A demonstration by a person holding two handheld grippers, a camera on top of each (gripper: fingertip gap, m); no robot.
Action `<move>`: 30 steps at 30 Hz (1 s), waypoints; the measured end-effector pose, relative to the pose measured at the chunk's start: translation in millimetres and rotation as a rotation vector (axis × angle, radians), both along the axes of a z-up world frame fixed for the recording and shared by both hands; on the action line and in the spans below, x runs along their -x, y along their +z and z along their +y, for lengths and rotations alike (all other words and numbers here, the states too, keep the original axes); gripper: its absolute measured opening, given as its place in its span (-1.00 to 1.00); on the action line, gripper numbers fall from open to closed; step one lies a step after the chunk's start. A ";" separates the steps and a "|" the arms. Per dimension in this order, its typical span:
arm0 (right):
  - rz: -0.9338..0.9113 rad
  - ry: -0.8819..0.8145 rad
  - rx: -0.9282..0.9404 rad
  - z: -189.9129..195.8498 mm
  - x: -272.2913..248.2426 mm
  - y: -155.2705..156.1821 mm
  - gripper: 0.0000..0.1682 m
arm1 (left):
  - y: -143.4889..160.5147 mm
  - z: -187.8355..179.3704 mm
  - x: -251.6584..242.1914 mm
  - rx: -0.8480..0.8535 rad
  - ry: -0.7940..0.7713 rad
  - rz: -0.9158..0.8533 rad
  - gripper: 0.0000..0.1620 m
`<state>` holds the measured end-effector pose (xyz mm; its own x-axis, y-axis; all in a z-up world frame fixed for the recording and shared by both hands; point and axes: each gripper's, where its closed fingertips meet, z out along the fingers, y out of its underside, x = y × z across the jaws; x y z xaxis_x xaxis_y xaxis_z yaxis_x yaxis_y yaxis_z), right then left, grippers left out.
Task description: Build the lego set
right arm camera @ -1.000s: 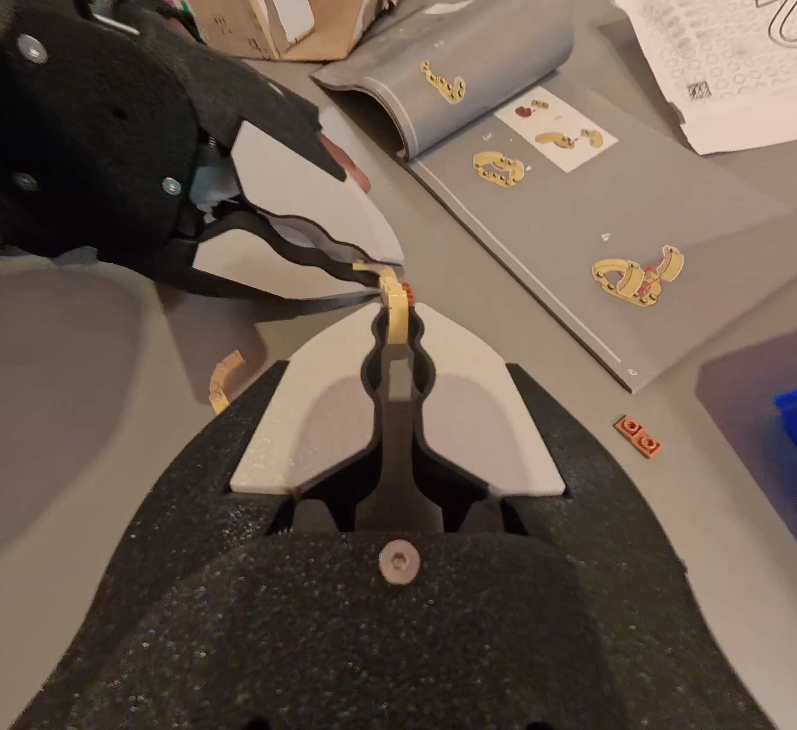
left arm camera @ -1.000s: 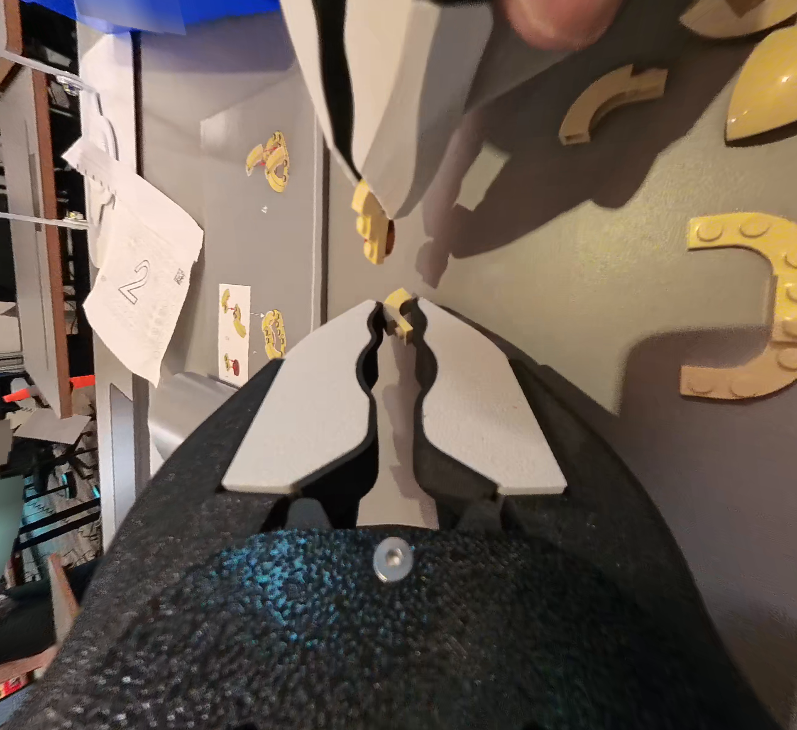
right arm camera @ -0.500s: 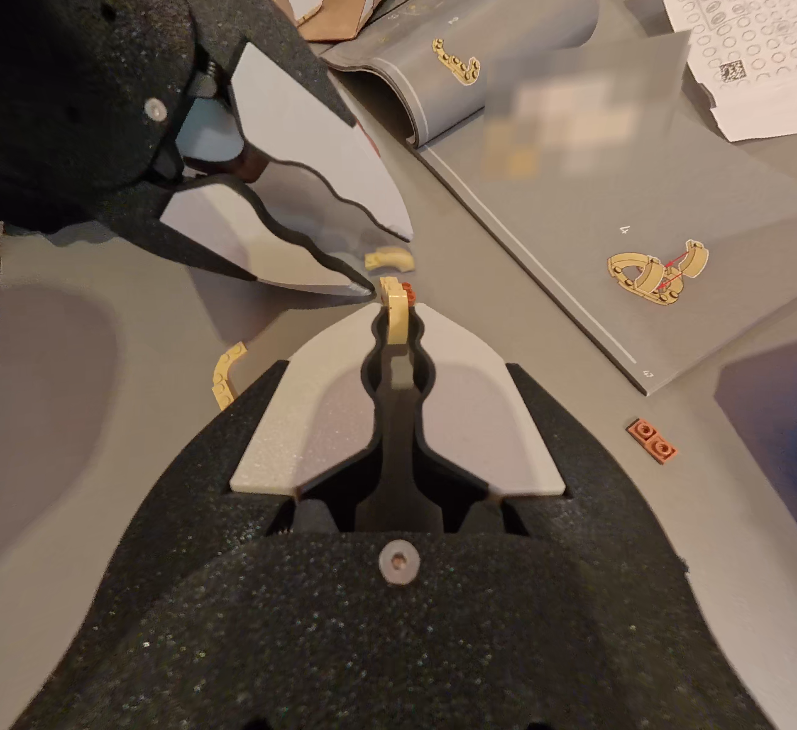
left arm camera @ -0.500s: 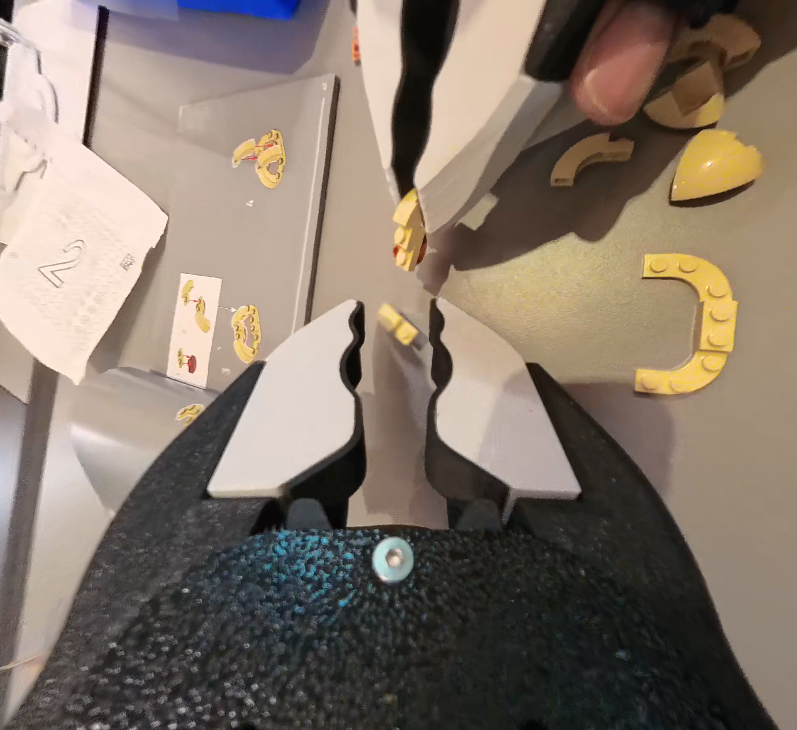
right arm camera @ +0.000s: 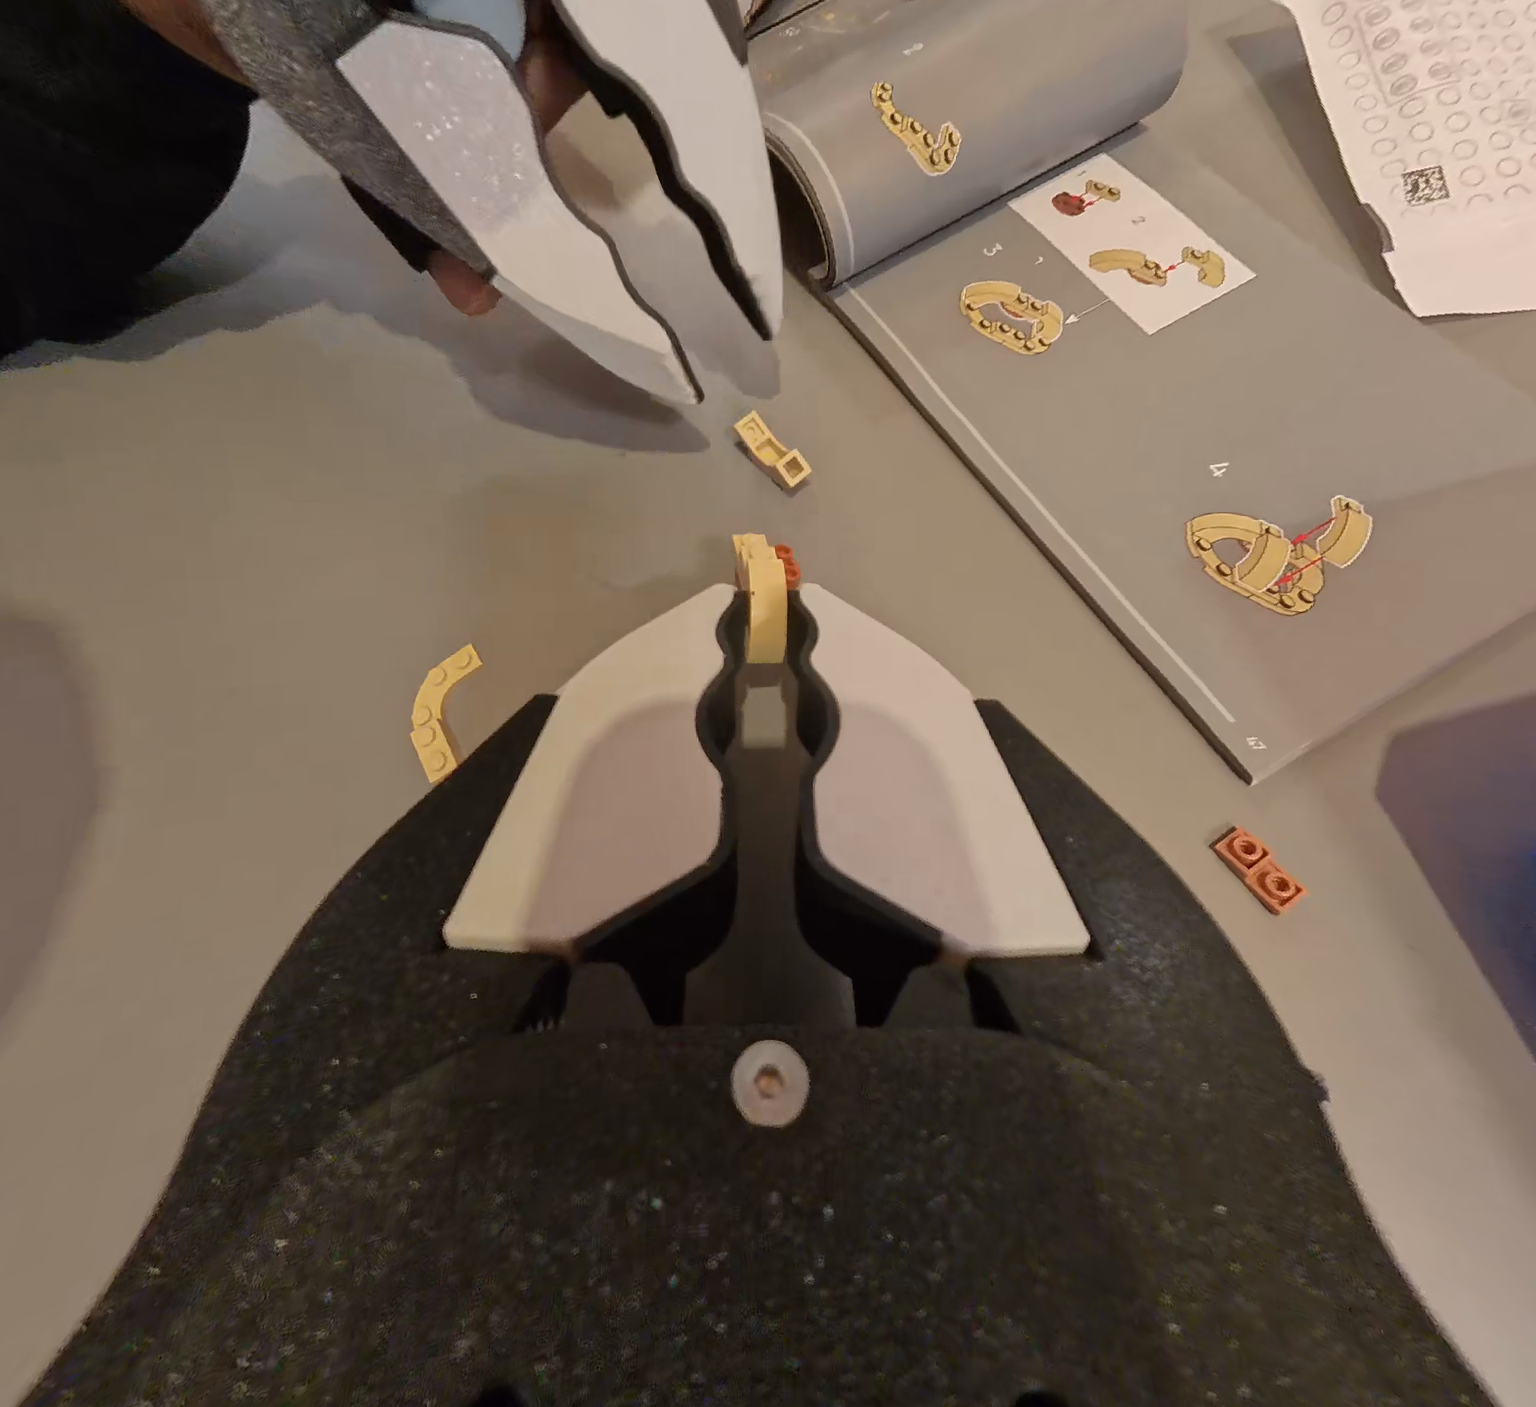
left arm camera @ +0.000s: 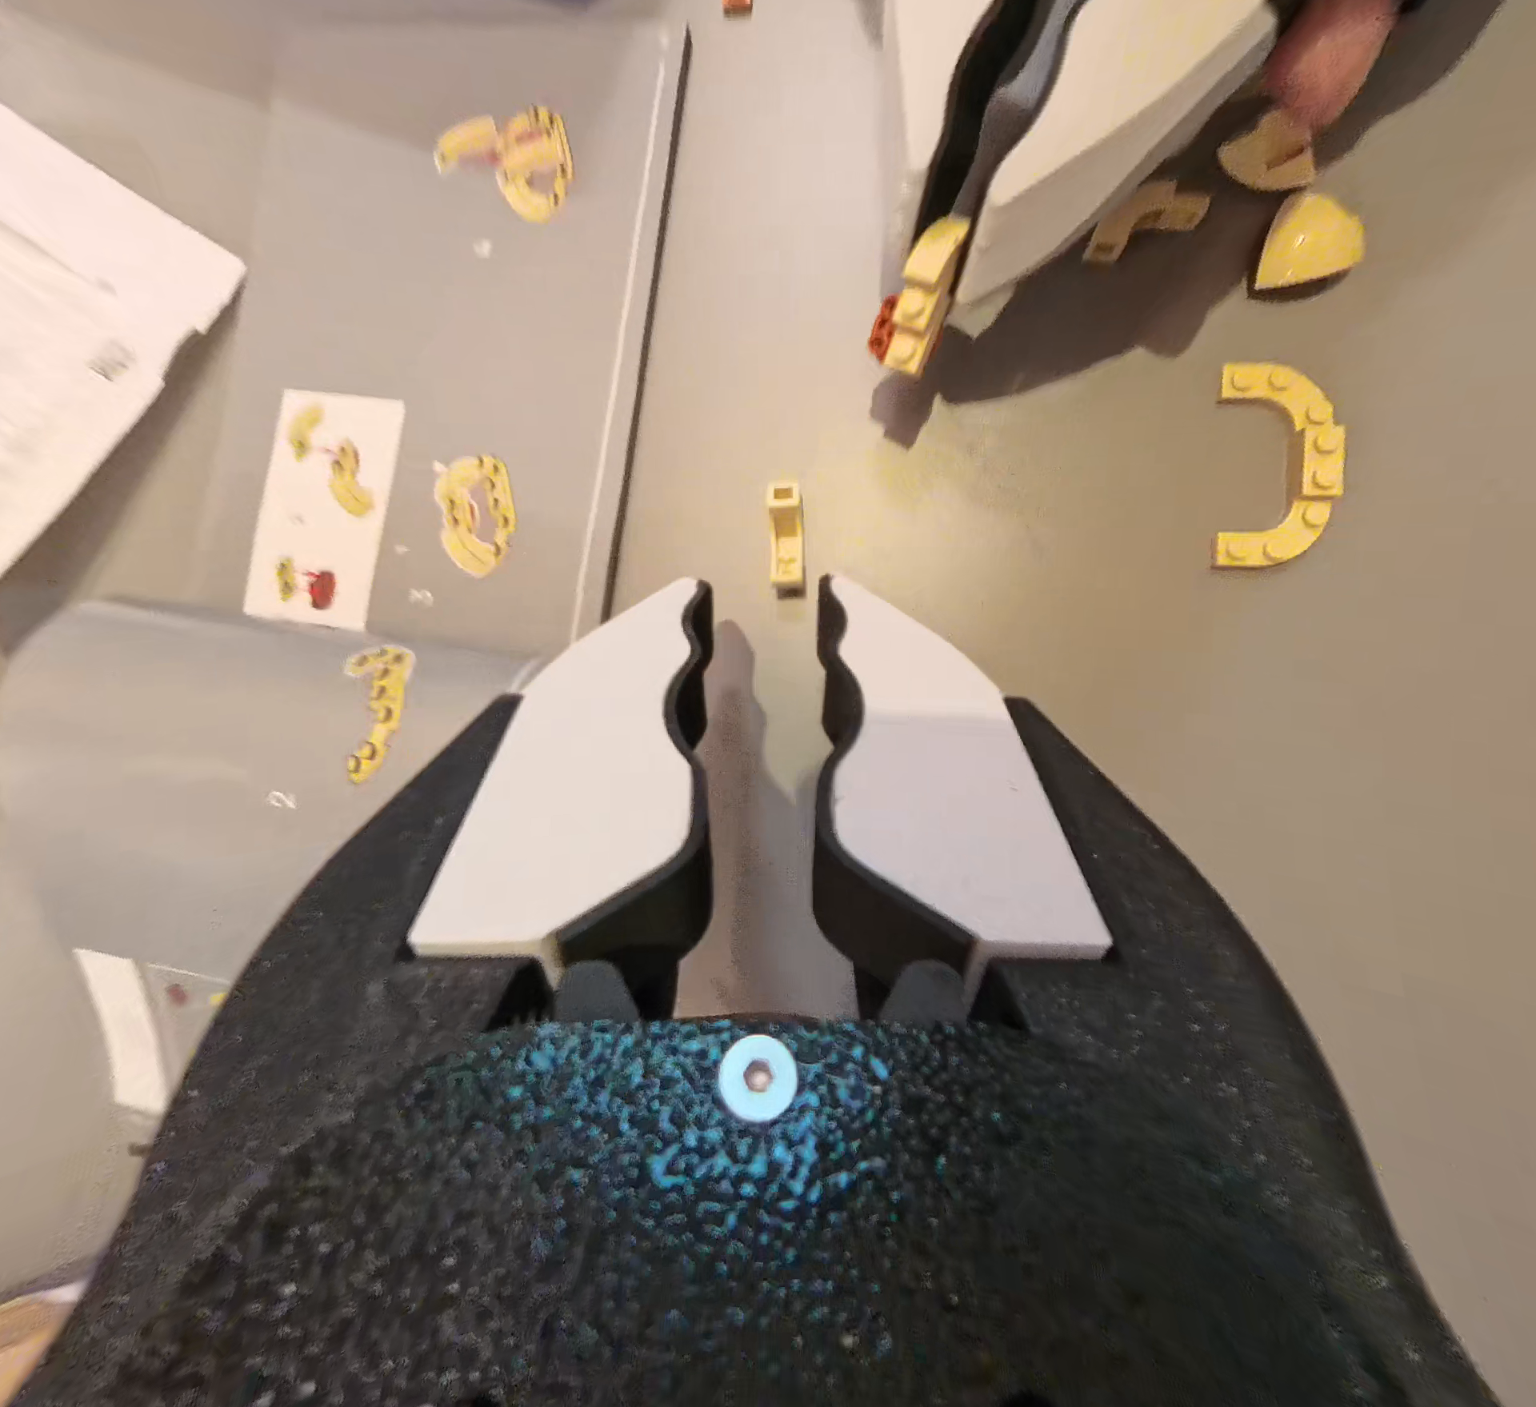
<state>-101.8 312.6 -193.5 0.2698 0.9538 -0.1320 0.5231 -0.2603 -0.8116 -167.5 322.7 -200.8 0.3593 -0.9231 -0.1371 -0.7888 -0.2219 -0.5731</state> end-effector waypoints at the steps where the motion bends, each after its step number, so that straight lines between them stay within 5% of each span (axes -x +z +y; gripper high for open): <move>1: 0.000 0.001 0.002 -0.3 0.0 0.0 -0.90 | -4.5 -0.3 1.6 0.024 0.007 0.002 -0.73; 8: -0.006 0.016 -0.013 -1.6 1.8 -0.4 -0.90 | -23.4 -2.5 -5.9 0.079 0.000 0.012 -0.79; 10: -0.007 0.022 -0.032 -1.0 2.3 0.1 -0.90 | -23.4 -3.2 -9.4 0.072 -0.014 0.011 -0.91; 30: -0.106 0.097 -0.142 -7.1 13.9 -10.8 -0.91 | -6.1 -23.9 -35.6 0.010 -0.111 0.064 -0.91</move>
